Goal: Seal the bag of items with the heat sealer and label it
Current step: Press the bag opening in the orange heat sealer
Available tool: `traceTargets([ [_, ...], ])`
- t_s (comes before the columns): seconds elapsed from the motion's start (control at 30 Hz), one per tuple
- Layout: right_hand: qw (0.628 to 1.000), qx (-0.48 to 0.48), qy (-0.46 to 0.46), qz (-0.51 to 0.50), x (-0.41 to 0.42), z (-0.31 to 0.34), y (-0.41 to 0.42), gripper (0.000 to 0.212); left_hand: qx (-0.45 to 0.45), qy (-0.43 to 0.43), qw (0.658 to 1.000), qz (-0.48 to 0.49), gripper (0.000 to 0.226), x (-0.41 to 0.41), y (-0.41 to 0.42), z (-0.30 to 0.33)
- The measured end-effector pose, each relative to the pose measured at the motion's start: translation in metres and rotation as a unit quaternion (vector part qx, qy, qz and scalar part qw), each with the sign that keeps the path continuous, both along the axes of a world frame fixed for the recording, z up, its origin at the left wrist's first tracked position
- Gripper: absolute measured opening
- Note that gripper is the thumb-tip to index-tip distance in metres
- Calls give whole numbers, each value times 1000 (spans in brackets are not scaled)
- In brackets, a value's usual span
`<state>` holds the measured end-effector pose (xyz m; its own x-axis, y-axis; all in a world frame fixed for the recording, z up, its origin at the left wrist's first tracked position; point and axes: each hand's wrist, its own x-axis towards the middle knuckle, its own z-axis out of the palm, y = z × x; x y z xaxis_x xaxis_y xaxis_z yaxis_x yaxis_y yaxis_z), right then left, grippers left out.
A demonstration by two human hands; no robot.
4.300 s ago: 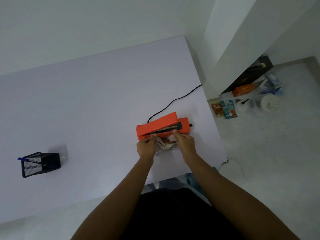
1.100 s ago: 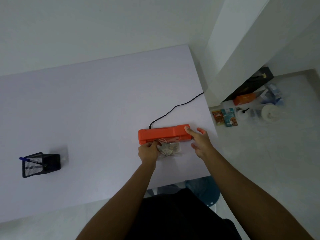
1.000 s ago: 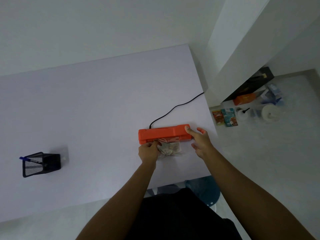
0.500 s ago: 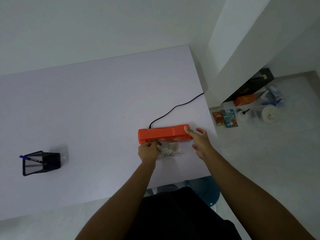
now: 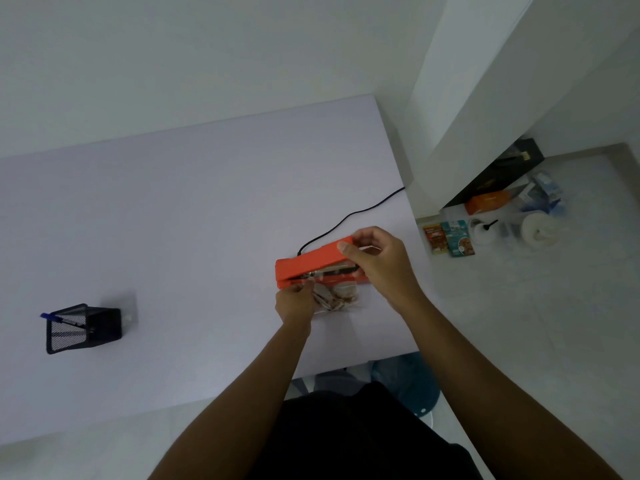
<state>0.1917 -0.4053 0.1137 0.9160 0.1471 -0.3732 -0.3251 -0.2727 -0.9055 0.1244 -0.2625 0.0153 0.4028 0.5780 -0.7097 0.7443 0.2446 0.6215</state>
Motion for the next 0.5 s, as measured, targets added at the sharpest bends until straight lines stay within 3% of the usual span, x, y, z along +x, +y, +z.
traceTargets([
  [0.37,985,-24,-39,166,2,48,67,42,-9,14,1000,27,8,3,0,1],
  [0.5,966,54,3,252,6,51,67,28,-15,14,1000,23,12,1,0,3],
])
